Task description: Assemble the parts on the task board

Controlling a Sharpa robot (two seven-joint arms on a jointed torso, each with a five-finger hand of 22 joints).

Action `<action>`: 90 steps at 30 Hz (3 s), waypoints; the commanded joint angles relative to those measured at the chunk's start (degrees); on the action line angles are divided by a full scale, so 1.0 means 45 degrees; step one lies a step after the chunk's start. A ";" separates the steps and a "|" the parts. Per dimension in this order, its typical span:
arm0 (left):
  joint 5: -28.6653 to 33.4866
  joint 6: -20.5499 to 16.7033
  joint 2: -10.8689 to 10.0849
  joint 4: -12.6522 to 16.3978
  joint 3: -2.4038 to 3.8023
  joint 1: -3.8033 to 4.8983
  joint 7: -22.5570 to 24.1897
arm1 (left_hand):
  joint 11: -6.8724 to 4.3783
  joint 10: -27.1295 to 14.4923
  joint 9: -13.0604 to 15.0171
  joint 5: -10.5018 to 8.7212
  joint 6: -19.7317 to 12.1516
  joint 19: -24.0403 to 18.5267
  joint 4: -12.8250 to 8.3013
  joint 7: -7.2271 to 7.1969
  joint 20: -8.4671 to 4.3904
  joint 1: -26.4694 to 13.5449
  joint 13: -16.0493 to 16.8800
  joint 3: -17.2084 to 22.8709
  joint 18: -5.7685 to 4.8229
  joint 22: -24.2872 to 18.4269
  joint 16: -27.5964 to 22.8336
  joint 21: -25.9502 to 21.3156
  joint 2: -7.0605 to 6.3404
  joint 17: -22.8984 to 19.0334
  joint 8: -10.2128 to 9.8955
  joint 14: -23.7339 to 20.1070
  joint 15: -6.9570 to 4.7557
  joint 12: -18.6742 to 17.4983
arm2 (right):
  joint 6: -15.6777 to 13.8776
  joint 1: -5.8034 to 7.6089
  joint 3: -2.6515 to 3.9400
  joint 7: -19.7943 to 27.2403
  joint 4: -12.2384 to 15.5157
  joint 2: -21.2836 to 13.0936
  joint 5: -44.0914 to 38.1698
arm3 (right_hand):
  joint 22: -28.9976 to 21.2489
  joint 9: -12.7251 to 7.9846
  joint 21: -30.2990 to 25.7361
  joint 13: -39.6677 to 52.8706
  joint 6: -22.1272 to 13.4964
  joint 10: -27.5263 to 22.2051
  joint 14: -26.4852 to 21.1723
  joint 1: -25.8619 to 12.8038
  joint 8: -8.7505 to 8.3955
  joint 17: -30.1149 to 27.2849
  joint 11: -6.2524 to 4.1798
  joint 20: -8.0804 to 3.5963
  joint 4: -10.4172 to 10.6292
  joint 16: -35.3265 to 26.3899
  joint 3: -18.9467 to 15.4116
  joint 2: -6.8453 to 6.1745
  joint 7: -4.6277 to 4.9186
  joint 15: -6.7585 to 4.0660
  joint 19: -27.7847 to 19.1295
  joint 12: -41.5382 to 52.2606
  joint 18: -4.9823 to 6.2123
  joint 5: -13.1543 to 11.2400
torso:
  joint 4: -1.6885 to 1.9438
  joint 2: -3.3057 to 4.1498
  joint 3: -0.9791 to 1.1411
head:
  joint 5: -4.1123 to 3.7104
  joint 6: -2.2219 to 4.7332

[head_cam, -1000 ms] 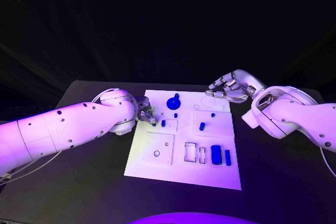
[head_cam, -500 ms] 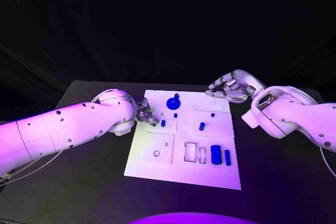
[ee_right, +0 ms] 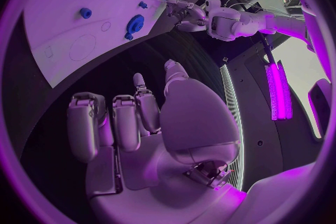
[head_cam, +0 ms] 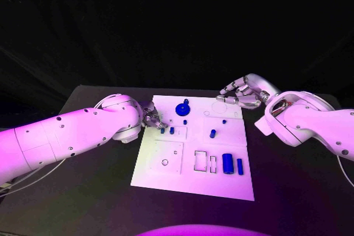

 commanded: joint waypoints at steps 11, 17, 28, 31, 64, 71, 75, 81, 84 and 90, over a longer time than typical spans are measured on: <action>0.0908 -0.1723 -0.0280 0.0282 0.0317 0.0003 0.0560 | 0.0091 -0.0660 0.0110 -0.0057 -0.0308 -0.0256 -0.0020 0.0206 -0.0074 -0.0536 -0.0946 -0.1654 -0.0052 0.0106 -0.0039 -0.0454 0.0194 0.0558 -0.0172 0.0662 0.0069 -0.0658 | 0.0064 -0.0013 0.0002 0.0113 -0.0018 -0.0012 -0.0045 | 0.2133 -0.0026 -0.0035 0.0968 -0.0051 -0.0007 0.0835 -0.0068 0.0065 0.1322 -0.0028 -0.0069 0.0067 -0.0049 -0.0119 0.0135 -0.0073 -0.0113 0.0586 -0.0026 0.0128 0.0090 | -0.0007 -0.0002 0.0005 | -0.0019 0.0027; 0.1593 -0.2876 -0.0190 0.0096 0.0306 0.0006 0.3331 | 0.0907 -0.3667 -0.0415 -0.0044 -0.2229 -0.3740 -0.0376 0.1121 0.0413 0.1142 -0.3489 -0.2424 0.1081 -0.5834 -0.2391 -0.4729 0.0554 -0.1673 -0.1116 -0.0523 0.0774 -0.3035 | 0.0052 -0.0013 0.0002 0.0112 -0.0022 -0.0027 -0.0084 | 0.2117 -0.0027 -0.0057 0.0956 -0.0053 -0.0018 0.0827 -0.0080 0.0065 0.1288 -0.0028 -0.0069 0.0072 -0.0074 -0.0126 0.0142 -0.0073 -0.0113 0.0576 -0.0039 0.0133 0.0092 | 0.0010 -0.0004 0.0010 | -0.0118 0.0124; -0.0090 -0.3439 0.0469 -0.0319 0.0117 -0.0131 0.8132 | 0.1968 -0.6010 -0.3724 -0.0168 -0.1782 -0.5809 -0.2261 0.1997 0.1371 0.5462 -0.6676 -0.0828 0.1548 -0.8762 -0.7002 -0.8042 -0.0005 -0.6706 -0.4158 -0.4054 0.1718 -0.7021 | 0.0055 -0.0019 0.0001 0.0073 0.0032 -0.0013 -0.0097 | 0.2105 -0.0048 -0.0091 0.0927 -0.0059 -0.0046 0.0824 0.0172 0.0092 0.1265 -0.0043 -0.0082 -0.0055 -0.0109 -0.0109 0.0277 -0.0080 -0.0126 0.0573 -0.0061 0.0138 0.0797 | -0.0016 0.0024 0.0001 | -0.0290 0.0264; -0.1114 -0.3420 0.0633 -0.0490 0.0093 -0.0210 0.8138 | 0.1935 -0.5601 -0.4325 -0.0206 -0.1400 -0.5351 -0.2357 0.1942 0.1341 0.5476 -0.7307 -0.0980 0.1562 -0.8692 -0.6557 -0.7849 -0.0077 -0.6941 -0.4569 -0.3520 0.1662 -0.7448 | 0.0057 -0.0021 0.0001 0.0065 0.0042 -0.0018 -0.0098 | 0.2105 -0.0048 -0.0091 0.0927 -0.0059 -0.0046 0.0824 0.0173 0.0092 0.1266 -0.0043 -0.0082 -0.0055 -0.0109 -0.0109 0.0277 -0.0080 -0.0126 0.0573 -0.0061 0.0138 0.0799 | -0.0007 0.0027 -0.0015 | -0.0332 0.0278; -0.4736 -0.1873 0.2092 -0.2051 0.0030 -0.0406 0.7173 | 0.1785 -0.4718 -0.6162 -0.0184 0.0230 -0.2120 -0.2417 0.1649 0.1131 0.5475 -0.9522 -0.1441 0.0766 -0.4105 -0.2224 -0.3802 0.0194 -0.4533 -0.5738 -0.0564 0.1433 -0.8952 | 0.0078 -0.0025 0.0001 0.0063 0.0073 0.0020 -0.0023 | 0.2103 -0.0049 -0.0095 0.0922 -0.0060 -0.0050 0.0824 0.0179 0.0092 0.1267 -0.0043 -0.0082 -0.0058 -0.0109 -0.0110 0.0279 -0.0080 -0.0126 0.0572 -0.0066 0.0139 0.0814 | 0.0000 0.0026 -0.0002 | -0.0487 0.0299; -0.4757 -0.1716 0.2210 -0.2255 0.0031 -0.0504 0.7135 | 0.1741 -0.4449 -0.6305 -0.0195 0.0326 -0.1724 -0.2487 0.1627 0.1063 0.5552 -0.9697 -0.1310 0.0629 -0.3355 -0.1958 -0.3197 0.0169 -0.4393 -0.5868 -0.0345 0.1381 -0.9111 | 0.0085 -0.0025 0.0001 0.0073 0.0083 0.0034 -0.0022 | 0.2126 -0.0051 -0.0064 0.0943 -0.0059 -0.0030 0.0830 0.0203 0.0096 0.1287 -0.0044 -0.0083 -0.0069 -0.0097 -0.0115 0.0282 -0.0081 -0.0127 0.0587 -0.0041 0.0131 0.0863 | 0.0003 0.0017 -0.0006 | -0.0497 0.0273; -0.4760 -0.1613 0.2254 -0.2323 0.0031 -0.0548 0.7127 | 0.1722 -0.4336 -0.6339 -0.0191 0.0384 -0.1625 -0.2493 0.1626 0.1047 0.5549 -0.9734 -0.1268 0.0593 -0.3166 -0.1928 -0.3043 0.0177 -0.4422 -0.5889 -0.0298 0.1360 -0.9138 | 0.0089 -0.0025 0.0001 0.0075 0.0089 0.0032 -0.0022 | 0.2126 -0.0051 -0.0064 0.0943 -0.0059 -0.0030 0.0830 0.0203 0.0096 0.1287 -0.0044 -0.0083 -0.0069 -0.0097 -0.0115 0.0282 -0.0081 -0.0127 0.0587 -0.0041 0.0131 0.0863 | 0.0004 0.0017 -0.0007 | -0.0514 0.0275; -0.4761 -0.1538 0.2305 -0.2400 0.0032 -0.0607 0.7138 | 0.1681 -0.4149 -0.6382 -0.0162 0.0513 -0.1527 -0.2535 0.1605 0.1016 0.5602 -0.9789 -0.1142 0.0556 -0.2957 -0.1855 -0.2871 0.0233 -0.4411 -0.5902 -0.0230 0.1324 -0.9184 | 0.0097 -0.0026 0.0001 0.0082 0.0100 0.0037 -0.0023 | 0.2125 -0.0052 -0.0067 0.0953 -0.0058 -0.0020 0.0831 0.0209 0.0098 0.1291 -0.0045 -0.0084 -0.0070 -0.0095 -0.0116 0.0287 -0.0081 -0.0127 0.0586 -0.0030 0.0132 0.0872 | -0.0009 0.0016 -0.0005 | -0.0522 0.0255; -0.4762 -0.1566 0.2331 -0.2449 0.0032 -0.0625 0.7148 | 0.1660 -0.4037 -0.6414 -0.0170 0.0540 -0.1476 -0.2557 0.1606 0.0998 0.5618 -0.9814 -0.1068 0.0535 -0.2840 -0.1809 -0.2777 0.0252 -0.4389 -0.5934 -0.0195 0.1309 -0.9207 | 0.0100 -0.0026 0.0001 0.0081 0.0102 0.0036 -0.0023 | 0.2125 -0.0052 -0.0067 0.0953 -0.0058 -0.0020 0.0831 0.0209 0.0098 0.1291 -0.0045 -0.0084 -0.0070 -0.0095 -0.0116 0.0287 -0.0081 -0.0127 0.0586 -0.0030 0.0132 0.0872 | 0.0014 0.0016 -0.0008 | -0.0534 0.0251; -0.4755 -0.1643 0.2396 -0.2538 0.0032 -0.0667 0.7198 | 0.1618 -0.3736 -0.6492 -0.0183 0.0618 -0.1377 -0.2599 0.1608 0.0962 0.5645 -0.9872 -0.0854 0.0492 -0.2606 -0.1736 -0.2588 0.0323 -0.4400 -0.6022 -0.0138 0.1265 -0.9283 | 0.0114 -0.0026 0.0001 0.0076 0.0103 0.0043 -0.0024 | 0.2125 -0.0052 -0.0067 0.0953 -0.0058 -0.0020 0.0831 0.0209 0.0098 0.1291 -0.0045 -0.0084 -0.0070 -0.0095 -0.0116 0.0287 -0.0081 -0.0127 0.0586 -0.0030 0.0132 0.0872 | -0.0003 0.0011 -0.0006 | -0.0523 0.0237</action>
